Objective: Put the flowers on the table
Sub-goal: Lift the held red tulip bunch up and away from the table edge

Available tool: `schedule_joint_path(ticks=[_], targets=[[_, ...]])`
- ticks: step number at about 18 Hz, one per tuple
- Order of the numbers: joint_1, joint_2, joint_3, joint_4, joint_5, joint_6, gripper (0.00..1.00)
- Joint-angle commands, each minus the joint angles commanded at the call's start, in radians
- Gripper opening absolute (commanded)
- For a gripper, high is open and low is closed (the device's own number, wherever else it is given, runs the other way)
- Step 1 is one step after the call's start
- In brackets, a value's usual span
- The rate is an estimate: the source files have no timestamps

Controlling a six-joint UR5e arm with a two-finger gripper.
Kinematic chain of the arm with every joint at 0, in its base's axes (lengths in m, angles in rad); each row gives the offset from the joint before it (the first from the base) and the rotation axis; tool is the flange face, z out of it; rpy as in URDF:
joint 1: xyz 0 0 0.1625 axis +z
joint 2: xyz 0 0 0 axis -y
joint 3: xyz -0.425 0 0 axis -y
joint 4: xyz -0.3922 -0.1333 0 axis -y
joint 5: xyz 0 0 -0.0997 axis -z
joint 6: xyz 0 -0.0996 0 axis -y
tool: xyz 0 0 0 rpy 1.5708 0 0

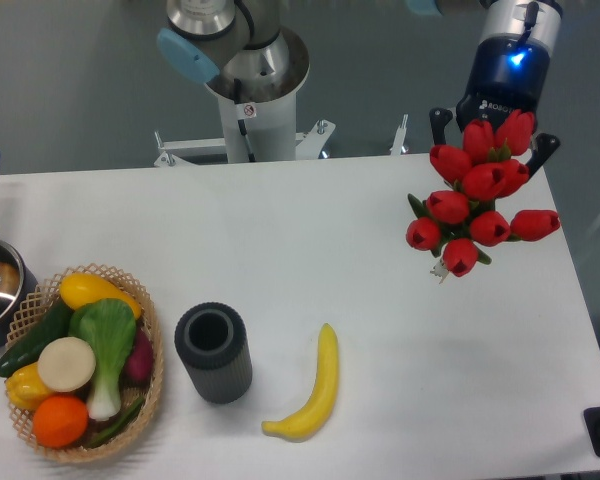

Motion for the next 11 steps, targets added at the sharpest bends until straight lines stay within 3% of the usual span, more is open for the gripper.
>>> schedule_joint_path(ticks=[5,11], targets=[[-0.003,0.006,-0.003,0.000,0.032,0.000,0.41],[-0.014,0.061,-0.034,-0.012,0.416,0.003,0.41]])
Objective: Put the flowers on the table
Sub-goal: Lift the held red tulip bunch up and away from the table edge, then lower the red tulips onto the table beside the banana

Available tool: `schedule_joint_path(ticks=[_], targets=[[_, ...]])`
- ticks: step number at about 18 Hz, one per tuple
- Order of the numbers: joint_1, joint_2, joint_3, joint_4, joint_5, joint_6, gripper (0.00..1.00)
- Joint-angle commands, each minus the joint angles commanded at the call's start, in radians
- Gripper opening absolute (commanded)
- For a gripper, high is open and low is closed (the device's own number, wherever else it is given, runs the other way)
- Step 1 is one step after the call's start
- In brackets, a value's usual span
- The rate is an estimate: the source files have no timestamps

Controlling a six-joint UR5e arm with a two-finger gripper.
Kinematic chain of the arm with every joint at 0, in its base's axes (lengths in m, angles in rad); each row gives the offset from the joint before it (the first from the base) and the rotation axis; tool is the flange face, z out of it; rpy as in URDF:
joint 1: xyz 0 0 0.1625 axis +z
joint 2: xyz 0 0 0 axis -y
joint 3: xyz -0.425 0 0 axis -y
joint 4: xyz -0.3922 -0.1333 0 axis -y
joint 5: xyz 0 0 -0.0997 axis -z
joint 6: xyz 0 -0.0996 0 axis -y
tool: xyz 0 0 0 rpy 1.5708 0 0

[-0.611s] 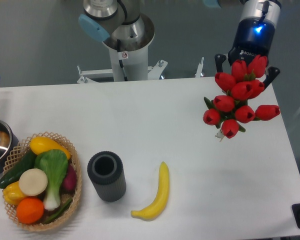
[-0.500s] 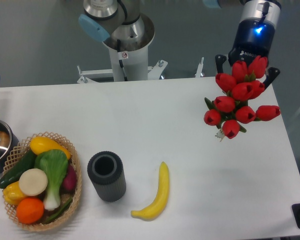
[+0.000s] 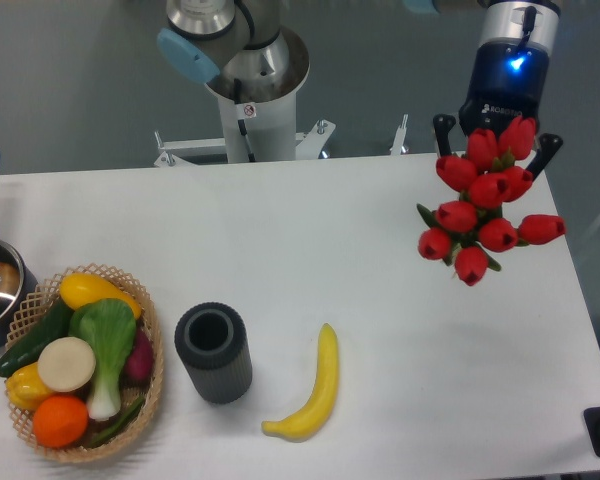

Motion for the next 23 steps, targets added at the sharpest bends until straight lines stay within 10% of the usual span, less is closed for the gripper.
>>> schedule_joint_path(ticks=[8,13,23], targets=[[-0.124,-0.001,-0.034,-0.071,0.444,0.101,0.44],[-0.201,-0.098,-0.054,-0.077,0.600,0.101,0.45],[-0.305,-0.277,-0.034,-0.061,0.644,0.101,0.52]])
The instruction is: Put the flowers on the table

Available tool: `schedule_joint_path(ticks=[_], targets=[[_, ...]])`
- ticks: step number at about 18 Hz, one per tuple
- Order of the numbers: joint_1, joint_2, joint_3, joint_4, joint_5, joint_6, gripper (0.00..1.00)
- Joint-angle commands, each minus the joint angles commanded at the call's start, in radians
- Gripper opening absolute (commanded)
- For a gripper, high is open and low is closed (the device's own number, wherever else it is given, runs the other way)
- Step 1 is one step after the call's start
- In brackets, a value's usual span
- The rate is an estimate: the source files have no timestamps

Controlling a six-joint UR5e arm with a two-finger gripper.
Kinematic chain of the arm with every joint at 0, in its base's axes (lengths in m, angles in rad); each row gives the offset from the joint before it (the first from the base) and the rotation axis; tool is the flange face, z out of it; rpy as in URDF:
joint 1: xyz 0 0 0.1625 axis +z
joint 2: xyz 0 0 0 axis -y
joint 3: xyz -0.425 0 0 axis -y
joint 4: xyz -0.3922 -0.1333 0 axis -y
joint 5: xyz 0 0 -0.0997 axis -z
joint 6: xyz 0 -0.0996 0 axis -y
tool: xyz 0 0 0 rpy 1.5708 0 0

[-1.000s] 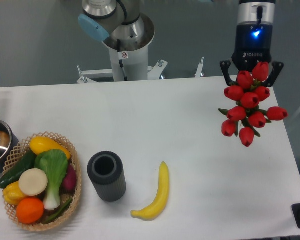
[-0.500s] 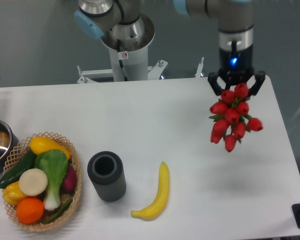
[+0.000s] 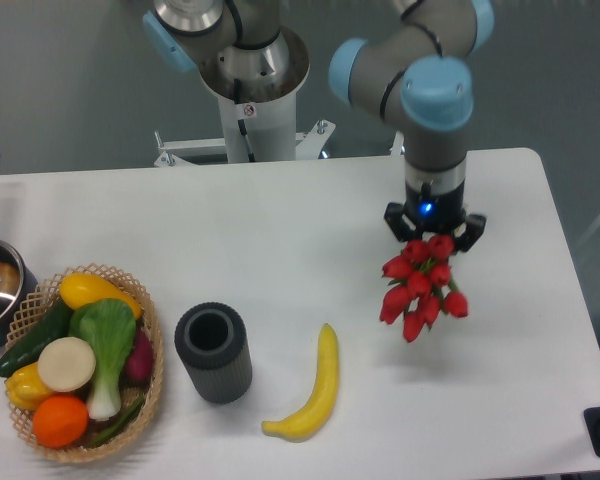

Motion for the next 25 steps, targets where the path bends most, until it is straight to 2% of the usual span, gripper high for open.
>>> schedule_joint_path(ticks=[1,2,3,5,7,10,14,15,18,20,25], targets=[[-0.003,-0.006,0.003,0.000,0.000,0.003,0.60],[-0.006,-0.015,0.009,0.000,0.000,0.020,0.83],[-0.008,-0.018,0.014,0.000,0.002,0.049,0.94],[-0.011,-0.022,0.018,0.003,0.012,0.086,0.99],[-0.011,-0.017,0.043,0.000,0.046,0.113,1.00],[-0.015,-0.014,0.096,-0.017,0.245,0.312,1.00],[-0.023,0.018,0.092,-0.087,0.489,0.481,1.00],[-0.023,0.021,0.098,-0.094,0.520,0.520,1.00],[-0.023,0.044,0.084,-0.109,0.554,0.624,1.00],[-0.020,0.044,0.100,-0.110,0.616,0.664,1.00],[-0.018,0.049,0.112,-0.107,0.620,0.677,1.00]])
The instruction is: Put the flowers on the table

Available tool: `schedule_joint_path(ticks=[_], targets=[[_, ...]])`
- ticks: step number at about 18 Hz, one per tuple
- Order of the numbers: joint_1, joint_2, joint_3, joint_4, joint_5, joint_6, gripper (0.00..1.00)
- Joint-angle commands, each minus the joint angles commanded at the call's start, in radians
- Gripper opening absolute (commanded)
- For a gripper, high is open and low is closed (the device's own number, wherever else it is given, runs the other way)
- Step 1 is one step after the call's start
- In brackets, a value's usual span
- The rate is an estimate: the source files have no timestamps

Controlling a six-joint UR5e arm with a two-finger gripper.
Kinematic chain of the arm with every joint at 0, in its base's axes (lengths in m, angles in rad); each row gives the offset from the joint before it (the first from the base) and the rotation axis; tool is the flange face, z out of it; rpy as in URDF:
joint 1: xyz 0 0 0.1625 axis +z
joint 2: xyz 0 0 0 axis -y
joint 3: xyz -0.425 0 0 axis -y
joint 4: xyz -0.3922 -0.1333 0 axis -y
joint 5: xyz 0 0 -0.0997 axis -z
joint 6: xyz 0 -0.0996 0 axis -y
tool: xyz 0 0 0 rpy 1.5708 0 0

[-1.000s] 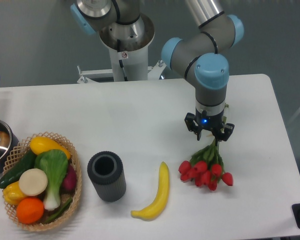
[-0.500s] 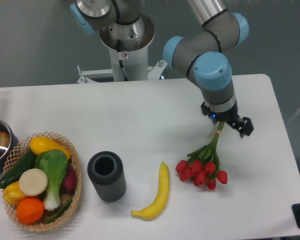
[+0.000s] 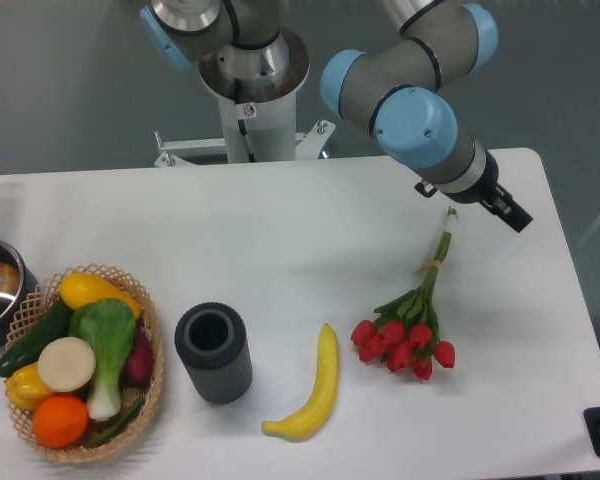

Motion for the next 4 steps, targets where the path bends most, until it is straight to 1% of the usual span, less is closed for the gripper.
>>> schedule_joint_path(ticks=[4], targets=[[0.002,0.002,0.017,0.002,-0.026,-0.009,1.00]])
